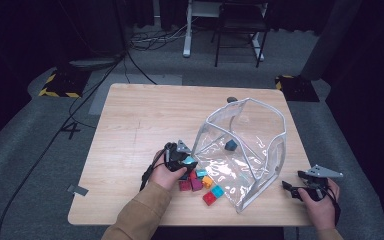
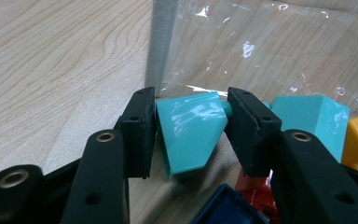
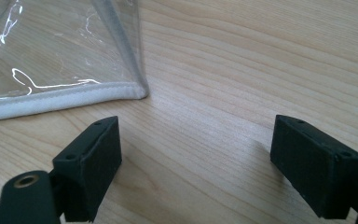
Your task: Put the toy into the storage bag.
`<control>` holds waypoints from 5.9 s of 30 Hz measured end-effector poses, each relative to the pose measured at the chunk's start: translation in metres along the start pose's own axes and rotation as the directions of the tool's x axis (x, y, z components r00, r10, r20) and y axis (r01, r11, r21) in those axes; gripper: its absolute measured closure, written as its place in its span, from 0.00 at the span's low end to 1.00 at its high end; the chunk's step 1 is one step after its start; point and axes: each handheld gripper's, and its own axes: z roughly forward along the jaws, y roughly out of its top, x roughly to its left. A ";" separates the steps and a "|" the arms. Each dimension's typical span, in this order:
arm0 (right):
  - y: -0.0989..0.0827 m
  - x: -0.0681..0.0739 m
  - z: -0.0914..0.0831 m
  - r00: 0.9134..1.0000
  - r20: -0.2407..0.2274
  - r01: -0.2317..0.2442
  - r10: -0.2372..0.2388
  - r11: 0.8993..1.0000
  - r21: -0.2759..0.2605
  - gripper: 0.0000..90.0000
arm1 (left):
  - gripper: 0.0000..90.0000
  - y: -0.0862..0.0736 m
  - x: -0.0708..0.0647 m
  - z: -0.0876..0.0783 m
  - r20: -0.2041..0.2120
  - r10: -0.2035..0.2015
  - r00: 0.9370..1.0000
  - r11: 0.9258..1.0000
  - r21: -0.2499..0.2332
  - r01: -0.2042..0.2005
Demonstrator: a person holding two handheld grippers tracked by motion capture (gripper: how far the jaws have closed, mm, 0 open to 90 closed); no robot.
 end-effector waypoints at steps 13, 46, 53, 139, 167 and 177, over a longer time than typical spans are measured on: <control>0.000 0.000 0.000 1.000 0.000 0.000 0.000 1.000 0.000 0.18 | 0.63 0.002 0.000 -0.018 0.028 0.001 1.000 1.000 -0.022 0.000; 0.000 0.000 0.001 1.000 0.005 0.000 0.000 1.000 0.000 0.18 | 0.63 0.072 -0.022 -0.121 0.089 0.139 0.986 0.985 -0.116 -0.128; 0.000 0.000 0.001 1.000 0.006 0.000 0.000 1.000 0.000 0.18 | 0.63 0.097 -0.027 -0.137 0.090 0.172 0.981 0.976 -0.150 -0.157; 0.002 0.001 0.003 1.000 -0.003 0.004 -0.004 1.000 0.000 0.18 | 0.63 0.210 -0.075 -0.007 0.131 0.194 0.972 0.966 -0.200 -0.166; 0.002 0.001 0.002 1.000 -0.004 0.004 -0.004 1.000 0.000 0.18 | 0.32 0.203 -0.079 -0.064 0.108 0.214 0.971 0.954 -0.238 -0.184; 0.002 0.001 0.002 1.000 -0.004 0.004 -0.004 1.000 0.000 0.18 | 0.32 0.182 -0.073 -0.099 0.090 0.231 0.969 0.943 -0.267 -0.200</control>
